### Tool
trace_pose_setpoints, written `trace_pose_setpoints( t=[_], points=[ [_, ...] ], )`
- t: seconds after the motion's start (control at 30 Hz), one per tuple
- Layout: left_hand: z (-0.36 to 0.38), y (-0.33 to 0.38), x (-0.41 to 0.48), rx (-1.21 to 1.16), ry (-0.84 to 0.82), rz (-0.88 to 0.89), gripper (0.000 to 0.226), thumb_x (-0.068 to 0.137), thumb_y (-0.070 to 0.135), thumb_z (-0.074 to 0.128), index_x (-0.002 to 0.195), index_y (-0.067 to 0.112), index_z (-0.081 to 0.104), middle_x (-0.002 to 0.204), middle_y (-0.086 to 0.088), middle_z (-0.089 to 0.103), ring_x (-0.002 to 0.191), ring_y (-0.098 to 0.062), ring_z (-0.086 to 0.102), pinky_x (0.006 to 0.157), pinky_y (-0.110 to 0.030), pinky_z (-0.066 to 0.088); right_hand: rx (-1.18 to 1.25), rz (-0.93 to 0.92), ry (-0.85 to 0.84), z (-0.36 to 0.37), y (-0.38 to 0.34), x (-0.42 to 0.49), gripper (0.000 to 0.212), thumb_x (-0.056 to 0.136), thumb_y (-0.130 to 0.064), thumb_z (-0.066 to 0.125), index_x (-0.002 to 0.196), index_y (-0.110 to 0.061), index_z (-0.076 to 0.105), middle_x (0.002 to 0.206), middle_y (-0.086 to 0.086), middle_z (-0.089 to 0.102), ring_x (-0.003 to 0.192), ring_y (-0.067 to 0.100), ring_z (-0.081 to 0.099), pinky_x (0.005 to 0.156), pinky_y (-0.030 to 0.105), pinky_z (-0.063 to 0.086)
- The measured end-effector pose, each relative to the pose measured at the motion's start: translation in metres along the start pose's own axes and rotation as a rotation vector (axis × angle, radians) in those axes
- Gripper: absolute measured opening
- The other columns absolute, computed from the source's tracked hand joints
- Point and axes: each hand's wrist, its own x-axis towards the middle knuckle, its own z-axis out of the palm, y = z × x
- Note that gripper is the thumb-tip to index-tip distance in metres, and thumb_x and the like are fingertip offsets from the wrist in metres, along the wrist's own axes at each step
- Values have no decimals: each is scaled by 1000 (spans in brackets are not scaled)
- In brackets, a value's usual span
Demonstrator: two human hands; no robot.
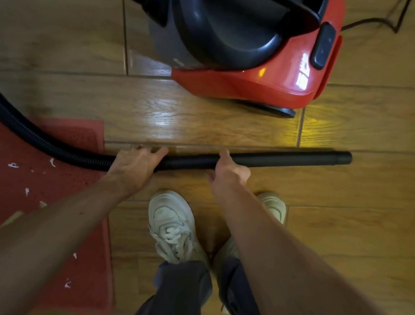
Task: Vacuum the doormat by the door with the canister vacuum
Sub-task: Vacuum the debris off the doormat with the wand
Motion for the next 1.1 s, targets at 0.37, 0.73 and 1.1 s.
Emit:
trace_pose_setpoints(
  t=[0.37, 0.73, 1.1],
  points=[
    [-89, 40, -136, -146, 73, 152, 47, 96, 43, 52, 137, 29, 34, 115, -1, 62, 103, -26, 64, 76, -37, 48, 147, -195, 175, -112, -20, -128, 55, 83, -36, 73, 126, -18, 46, 115, 8, 62, 93, 29, 66, 86, 49, 58],
    [-151, 55, -247, -317, 145, 61, 40, 99, 43, 46, 133, 22, 43, 126, -7, 50, 113, -27, 55, 81, -38, 50, 229, -541, -31, -186, -33, -266, 27, 90, -30, 72, 108, -23, 52, 78, 3, 65, 62, 13, 67, 74, 46, 62],
    [-194, 40, -308, -742, 429, -13, 35, 98, 45, 48, 118, 17, 48, 105, -2, 61, 89, -21, 67, 72, -30, 52, -338, -1287, -288, -197, -75, -381, 55, 98, -24, 58, 147, -27, 33, 103, 1, 71, 95, 6, 67, 76, 14, 53]
  ],
)
